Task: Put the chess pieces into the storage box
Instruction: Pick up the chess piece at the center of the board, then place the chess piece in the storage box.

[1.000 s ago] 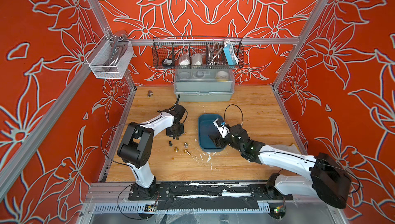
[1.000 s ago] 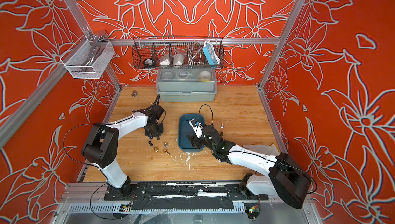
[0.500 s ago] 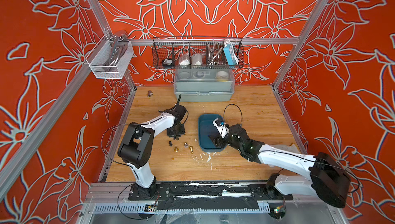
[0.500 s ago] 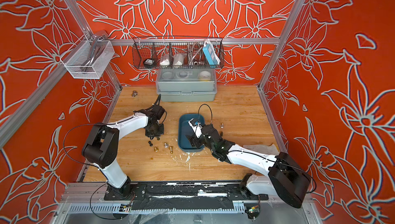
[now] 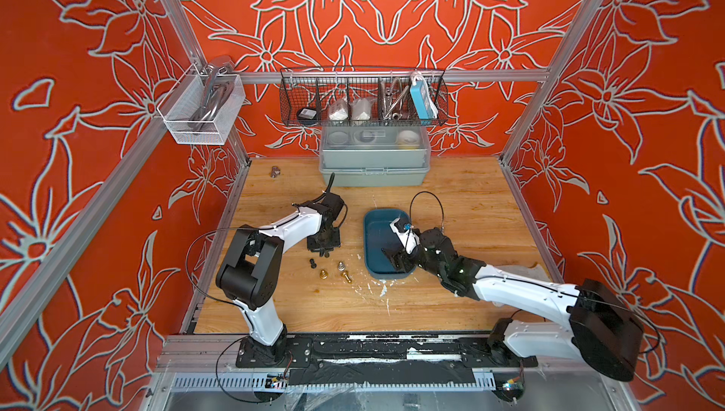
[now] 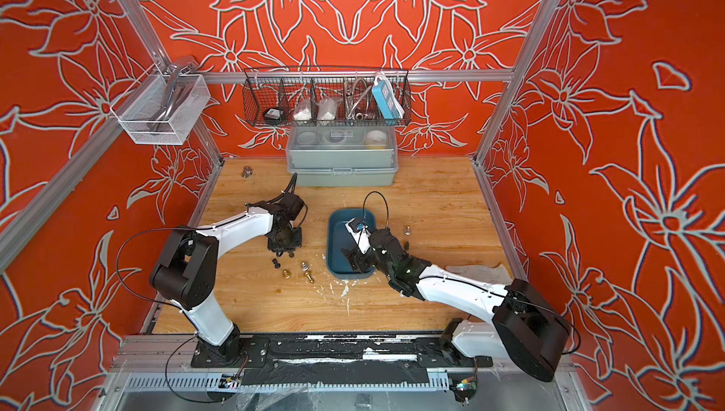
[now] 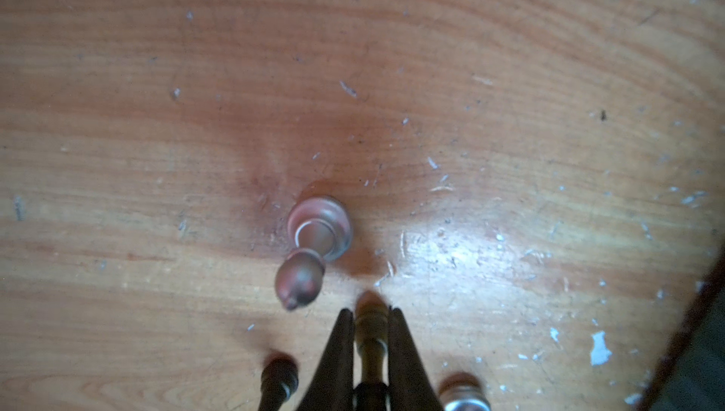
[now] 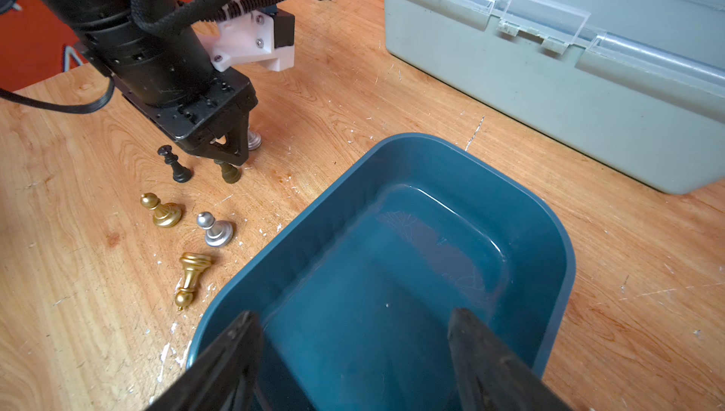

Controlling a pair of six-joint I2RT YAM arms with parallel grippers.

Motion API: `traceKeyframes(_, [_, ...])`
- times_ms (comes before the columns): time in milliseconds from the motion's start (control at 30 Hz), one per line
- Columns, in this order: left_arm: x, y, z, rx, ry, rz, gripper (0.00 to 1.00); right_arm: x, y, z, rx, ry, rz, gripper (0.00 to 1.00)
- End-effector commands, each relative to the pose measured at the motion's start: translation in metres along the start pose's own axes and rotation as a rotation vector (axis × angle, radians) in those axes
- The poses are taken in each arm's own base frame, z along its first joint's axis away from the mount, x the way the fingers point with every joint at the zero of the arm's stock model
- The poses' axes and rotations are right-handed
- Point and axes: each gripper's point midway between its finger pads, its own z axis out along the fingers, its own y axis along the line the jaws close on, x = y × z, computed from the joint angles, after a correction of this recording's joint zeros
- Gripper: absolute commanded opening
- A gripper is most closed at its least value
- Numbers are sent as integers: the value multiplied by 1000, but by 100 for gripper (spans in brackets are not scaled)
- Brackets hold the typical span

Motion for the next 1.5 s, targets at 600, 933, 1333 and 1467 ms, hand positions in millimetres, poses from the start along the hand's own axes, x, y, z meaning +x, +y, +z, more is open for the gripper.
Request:
traceKeyframes(600, [-54,-86,-105,55,-168,173,15,-24,-48,-38,259,-151,109,80])
traceKeyframes(933, [-72,-162,-86,107,-147,302,14,-23,-66,-53,340,-195,142,80])
traceKeyframes(1333, [-81,-185,-30,54,-103,342,14,-25,-69,-60,353,-217,147,81])
traceKeyframes(1467, [-83,-185,-22,43,-117,337,14,-25,-69,-60,351,-219,148,81])
